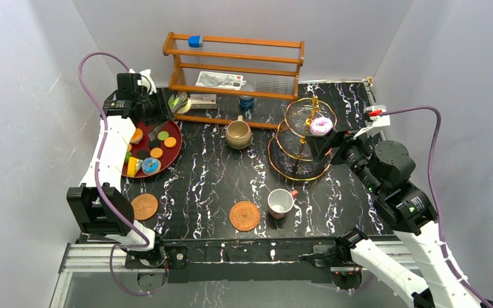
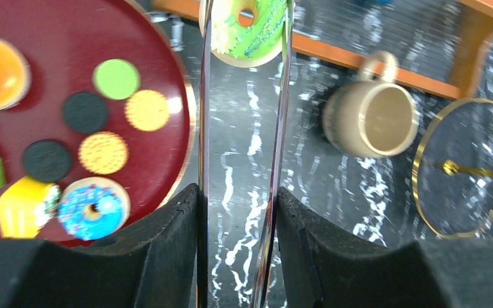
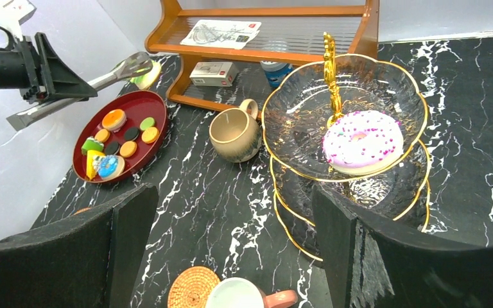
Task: Serve the afternoon tea
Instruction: Pick up the desert from the tray, then place the desert on the desert table.
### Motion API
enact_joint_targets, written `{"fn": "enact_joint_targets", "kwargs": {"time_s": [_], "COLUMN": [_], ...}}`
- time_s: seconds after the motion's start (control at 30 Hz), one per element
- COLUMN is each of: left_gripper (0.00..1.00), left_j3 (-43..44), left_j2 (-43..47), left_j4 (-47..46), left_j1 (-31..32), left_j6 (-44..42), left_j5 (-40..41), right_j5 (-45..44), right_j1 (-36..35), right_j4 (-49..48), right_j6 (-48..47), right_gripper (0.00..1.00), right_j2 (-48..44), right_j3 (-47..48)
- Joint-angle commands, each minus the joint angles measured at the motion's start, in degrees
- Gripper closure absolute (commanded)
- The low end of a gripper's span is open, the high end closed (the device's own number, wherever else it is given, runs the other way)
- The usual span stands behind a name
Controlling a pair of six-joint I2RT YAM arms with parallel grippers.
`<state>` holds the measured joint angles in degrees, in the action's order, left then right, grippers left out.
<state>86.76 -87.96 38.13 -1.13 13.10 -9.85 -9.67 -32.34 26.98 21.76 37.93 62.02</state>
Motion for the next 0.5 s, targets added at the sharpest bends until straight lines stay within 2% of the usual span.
{"fn": "enact_joint_targets", "kwargs": {"time_s": [0.0, 0.47], "left_gripper": [0.58, 0.59], "left_j3": [1.09, 1.78], "left_j2": [4.72, 5.33], "left_j4": [-1.64, -8.1], "left_j1": [4.28, 22.96], "left_j6": [0.61, 5.21], "left_j5": [-8.59, -13.72], "right_j5": [-2.39, -2.88], "right_j1": [-0.2, -0.2], "right_j4": [-1.42, 0.08], "right_j6": [-1.36, -1.08], "right_gripper": [0.01, 0.01], "right_j2": [-0.41, -0.57], "right_j3": [3.31, 4.51]}}
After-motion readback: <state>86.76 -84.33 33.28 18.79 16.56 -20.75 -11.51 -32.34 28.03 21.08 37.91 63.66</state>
